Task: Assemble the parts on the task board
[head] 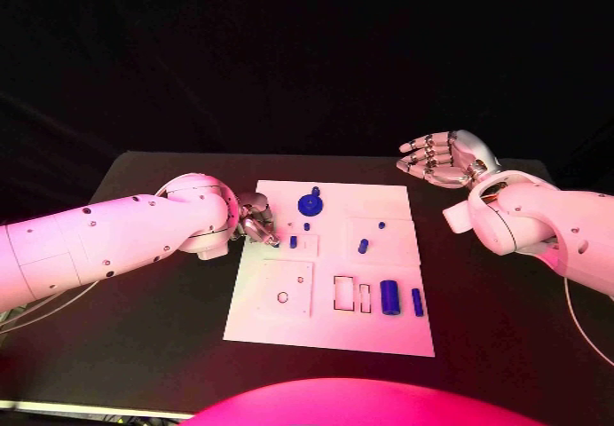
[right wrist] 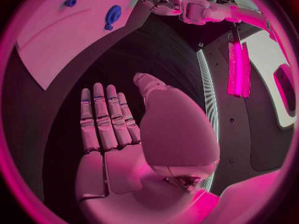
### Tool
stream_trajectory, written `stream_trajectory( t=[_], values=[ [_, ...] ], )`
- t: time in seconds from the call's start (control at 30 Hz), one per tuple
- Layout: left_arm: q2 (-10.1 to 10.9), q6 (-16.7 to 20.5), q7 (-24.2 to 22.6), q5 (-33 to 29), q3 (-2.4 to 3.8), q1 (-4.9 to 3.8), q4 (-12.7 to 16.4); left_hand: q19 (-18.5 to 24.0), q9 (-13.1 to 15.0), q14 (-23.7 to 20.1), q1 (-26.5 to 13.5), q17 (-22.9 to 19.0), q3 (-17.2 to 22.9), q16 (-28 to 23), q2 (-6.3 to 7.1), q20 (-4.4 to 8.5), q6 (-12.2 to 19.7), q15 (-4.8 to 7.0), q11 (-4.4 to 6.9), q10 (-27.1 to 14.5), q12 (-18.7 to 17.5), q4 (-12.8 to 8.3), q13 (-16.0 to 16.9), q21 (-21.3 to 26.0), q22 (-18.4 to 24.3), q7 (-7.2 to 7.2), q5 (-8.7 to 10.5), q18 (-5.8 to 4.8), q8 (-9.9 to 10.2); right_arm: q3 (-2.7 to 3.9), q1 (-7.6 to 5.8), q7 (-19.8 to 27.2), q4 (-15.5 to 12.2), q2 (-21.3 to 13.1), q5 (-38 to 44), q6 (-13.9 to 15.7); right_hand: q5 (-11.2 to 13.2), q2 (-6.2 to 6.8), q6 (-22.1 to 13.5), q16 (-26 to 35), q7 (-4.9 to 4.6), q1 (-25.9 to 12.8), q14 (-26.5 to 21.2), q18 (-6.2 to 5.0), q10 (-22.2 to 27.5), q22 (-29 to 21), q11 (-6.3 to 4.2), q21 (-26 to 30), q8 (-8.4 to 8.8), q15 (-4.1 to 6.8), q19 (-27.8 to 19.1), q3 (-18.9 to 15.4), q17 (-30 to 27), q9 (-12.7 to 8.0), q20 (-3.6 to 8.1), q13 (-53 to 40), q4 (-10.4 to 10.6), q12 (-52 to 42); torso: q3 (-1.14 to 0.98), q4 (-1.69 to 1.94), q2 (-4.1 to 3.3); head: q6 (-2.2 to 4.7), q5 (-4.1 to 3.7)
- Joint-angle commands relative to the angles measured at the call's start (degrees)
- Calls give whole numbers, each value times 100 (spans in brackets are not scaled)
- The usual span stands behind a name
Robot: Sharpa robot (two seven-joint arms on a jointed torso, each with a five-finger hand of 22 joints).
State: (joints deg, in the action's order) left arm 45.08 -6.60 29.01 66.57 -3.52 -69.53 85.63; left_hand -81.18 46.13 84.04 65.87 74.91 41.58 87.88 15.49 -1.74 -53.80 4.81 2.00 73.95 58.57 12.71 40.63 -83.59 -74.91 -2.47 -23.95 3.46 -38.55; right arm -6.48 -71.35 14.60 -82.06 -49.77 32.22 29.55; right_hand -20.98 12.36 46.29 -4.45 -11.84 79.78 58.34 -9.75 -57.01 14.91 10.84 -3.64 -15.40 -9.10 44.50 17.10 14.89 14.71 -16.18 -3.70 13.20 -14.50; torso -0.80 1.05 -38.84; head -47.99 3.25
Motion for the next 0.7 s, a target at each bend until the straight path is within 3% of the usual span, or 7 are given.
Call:
stream_trajectory(
  t=[0.03,0.7],
  values=[
    [-12,-163,-36,-17,-7,11,-2,7,10,501,21,1158,1014,34,-31,26,-91,25,14,20,6,-1045,0,-7,-168,37,-36,-31,-17,1,3,84,-15,-3,56,-72,-29,-51,40,-31,-247,-6,37,-78,-31,-5,-10,-5,23,9,-11,31,-5,-8,6,8,13,25,-6,3,-1,-14,-1],
    [-200,-214,-25,-248,-9,31,-160,-19,20,507,-23,1176,1015,44,-46,28,-129,25,15,66,52,-1028,58,-27,-210,41,-44,-41,-31,2,2,89,-35,-6,54,-77,-33,-53,42,-30,-247,-19,38,-78,-33,-17,-9,-6,25,9,-10,36,-14,-11,5,8,21,30,-7,2,7,-72,-48]
  ],
)
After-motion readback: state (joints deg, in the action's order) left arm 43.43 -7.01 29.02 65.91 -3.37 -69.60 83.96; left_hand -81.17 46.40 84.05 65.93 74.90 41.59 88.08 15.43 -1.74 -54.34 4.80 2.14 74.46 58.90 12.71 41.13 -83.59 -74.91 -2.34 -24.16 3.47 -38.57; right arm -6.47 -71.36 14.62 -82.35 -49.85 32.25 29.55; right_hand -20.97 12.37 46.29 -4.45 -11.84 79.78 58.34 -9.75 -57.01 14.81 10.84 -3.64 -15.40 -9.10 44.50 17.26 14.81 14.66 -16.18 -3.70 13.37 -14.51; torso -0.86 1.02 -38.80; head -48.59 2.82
